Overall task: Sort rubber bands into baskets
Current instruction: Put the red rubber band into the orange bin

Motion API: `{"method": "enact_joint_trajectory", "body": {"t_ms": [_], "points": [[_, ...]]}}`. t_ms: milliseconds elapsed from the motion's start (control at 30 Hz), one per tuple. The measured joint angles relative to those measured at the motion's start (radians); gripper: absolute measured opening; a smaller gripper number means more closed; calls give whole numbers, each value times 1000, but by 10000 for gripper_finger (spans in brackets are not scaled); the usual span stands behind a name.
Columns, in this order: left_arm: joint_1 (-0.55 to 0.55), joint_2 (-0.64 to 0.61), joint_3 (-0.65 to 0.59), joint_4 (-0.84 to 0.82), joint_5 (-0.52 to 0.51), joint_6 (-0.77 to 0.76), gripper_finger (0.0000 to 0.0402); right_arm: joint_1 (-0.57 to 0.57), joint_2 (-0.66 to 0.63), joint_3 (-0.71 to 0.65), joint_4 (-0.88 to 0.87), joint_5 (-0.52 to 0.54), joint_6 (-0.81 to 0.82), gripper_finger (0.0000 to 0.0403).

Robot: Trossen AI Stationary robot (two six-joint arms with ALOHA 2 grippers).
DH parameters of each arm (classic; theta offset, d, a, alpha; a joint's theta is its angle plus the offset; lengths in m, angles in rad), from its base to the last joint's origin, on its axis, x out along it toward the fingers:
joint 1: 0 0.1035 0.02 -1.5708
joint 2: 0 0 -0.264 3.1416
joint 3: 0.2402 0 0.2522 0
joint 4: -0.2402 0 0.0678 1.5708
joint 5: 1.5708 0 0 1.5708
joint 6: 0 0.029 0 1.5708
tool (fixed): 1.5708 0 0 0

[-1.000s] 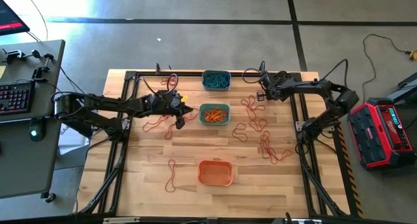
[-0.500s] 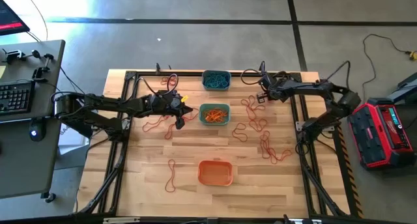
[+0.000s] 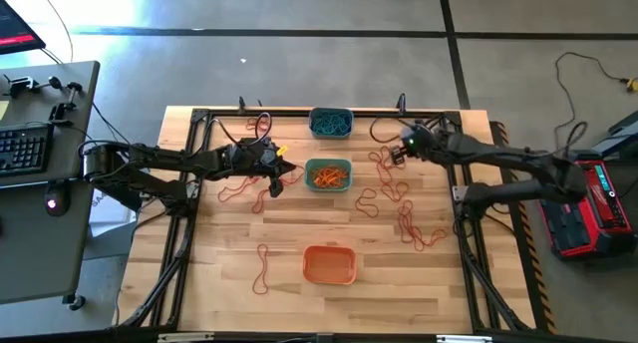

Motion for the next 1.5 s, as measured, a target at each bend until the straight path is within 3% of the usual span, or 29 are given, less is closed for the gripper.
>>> {"method": "enact_joint_trajectory", "body": {"t_ms": [467, 867, 1167, 1500], "points": [[0, 0, 0, -6, 0, 0, 0, 508, -58, 1, 150, 15, 130, 0], [0, 0, 0, -7, 1, -7, 0, 829, -28, 20, 428, 55, 132, 0], [0, 0, 0, -15, 1, -8, 0, 937, 214, 251, 417, -20, 64, 0], [0, 0, 0, -36, 1, -7, 0, 945, 418, 473, 244, -112, 56, 0]]}}
